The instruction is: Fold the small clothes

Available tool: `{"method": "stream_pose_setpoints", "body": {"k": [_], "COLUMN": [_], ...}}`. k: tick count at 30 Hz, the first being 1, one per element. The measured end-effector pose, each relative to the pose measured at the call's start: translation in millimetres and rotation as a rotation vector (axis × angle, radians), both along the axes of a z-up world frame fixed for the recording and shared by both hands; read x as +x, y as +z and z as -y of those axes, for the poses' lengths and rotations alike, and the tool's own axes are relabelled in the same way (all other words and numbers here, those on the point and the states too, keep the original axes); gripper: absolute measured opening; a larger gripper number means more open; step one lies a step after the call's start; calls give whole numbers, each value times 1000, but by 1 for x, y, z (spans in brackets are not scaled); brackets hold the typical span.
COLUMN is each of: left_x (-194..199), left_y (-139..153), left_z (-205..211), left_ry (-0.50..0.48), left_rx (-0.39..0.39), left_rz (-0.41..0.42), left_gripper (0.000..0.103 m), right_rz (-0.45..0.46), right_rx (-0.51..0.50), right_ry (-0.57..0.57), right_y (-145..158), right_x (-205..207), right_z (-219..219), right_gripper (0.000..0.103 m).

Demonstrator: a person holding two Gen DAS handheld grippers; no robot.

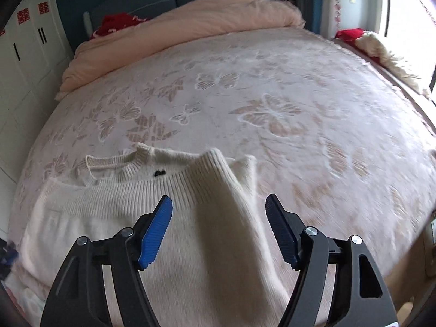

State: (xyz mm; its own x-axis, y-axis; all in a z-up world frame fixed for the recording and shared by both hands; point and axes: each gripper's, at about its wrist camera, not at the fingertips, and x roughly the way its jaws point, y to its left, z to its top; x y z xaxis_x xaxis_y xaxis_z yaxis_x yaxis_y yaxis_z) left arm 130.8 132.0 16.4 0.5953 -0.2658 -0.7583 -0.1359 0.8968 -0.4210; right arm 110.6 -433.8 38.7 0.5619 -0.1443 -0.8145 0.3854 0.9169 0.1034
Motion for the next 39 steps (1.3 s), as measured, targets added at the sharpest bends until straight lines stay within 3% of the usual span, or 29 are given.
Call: {"method": "stream_pose_setpoints", "body": {"k": [1, 4, 7, 8, 9, 10, 11, 12, 15, 17, 19, 20, 24, 26, 27, 28, 30, 33, 35, 37, 39], "left_x": [14, 59, 103, 113, 122, 131, 135, 136, 123, 124, 137, 147, 173, 160, 148, 132, 103, 60, 35, 14, 2], "left_y": [7, 9, -12, -23, -34, -45, -52, -53, -16, 7, 10, 4, -54, -49, -40, -29, -12, -4, -14, -32, -48], "left_z": [4, 27, 58, 63, 69, 77, 83, 86, 81, 76, 77, 80, 92, 87, 83, 76, 61, 33, 17, 4, -1], "left_ry": [-13, -85, -158, -181, -204, -233, -259, -273, -262, -241, -222, -218, -226, -219, -210, -196, -158, -98, -45, -1, 29], "left_rx": [12, 57, 129, 134, 141, 152, 157, 147, 103, 84, 101, 132, 244, 206, 186, 187, 168, 86, 0, -91, -121], "left_rz": [6, 0, -55, -82, -114, -147, -168, -167, -8, 42, 38, 18, -168, -138, -98, -61, -3, 6, -56, -118, -166], "left_gripper": [69, 75, 76, 74, 58, 26, 9, 7, 6, 6, 7, 7, 12, 15, 23, 40, 62, 67, 71, 71, 71], "right_rz": [-18, -63, -114, -124, -132, -141, -123, -70, 115, 207, 212, 167, -131, -31, 15, 62, 115, 109, 70, 20, -22], "right_rx": [2, 26, 44, 50, 62, 68, 84, 103, 116, 90, 51, 42, 136, 145, 130, 106, 104, 161, 215, 208, 215], "right_ry": [12, 25, 29, 30, 34, 33, 26, 29, 20, 18, 3, -11, -67, -84, -82, -59, 7, 195, 280, 335, 350], "right_y": [-6, -26, -49, -57, -62, -66, -64, -56, -6, 23, 25, 12, -75, -56, -41, -21, -1, 6, -3, -17, -36], "right_x": [14, 33, 50, 53, 54, 54, 51, 46, 28, 25, 32, 44, 80, 64, 55, 44, 30, 25, 36, 55, 69], "right_z": [2, 0, -1, -3, -3, -4, -4, -4, -4, -2, 3, 9, 32, 25, 17, 2, -26, -90, -122, -154, -174], "right_gripper": [69, 69, 68, 53, 36, 8, 8, 8, 7, 7, 8, 9, 11, 16, 16, 18, 18, 17, 15, 13, 12]}}
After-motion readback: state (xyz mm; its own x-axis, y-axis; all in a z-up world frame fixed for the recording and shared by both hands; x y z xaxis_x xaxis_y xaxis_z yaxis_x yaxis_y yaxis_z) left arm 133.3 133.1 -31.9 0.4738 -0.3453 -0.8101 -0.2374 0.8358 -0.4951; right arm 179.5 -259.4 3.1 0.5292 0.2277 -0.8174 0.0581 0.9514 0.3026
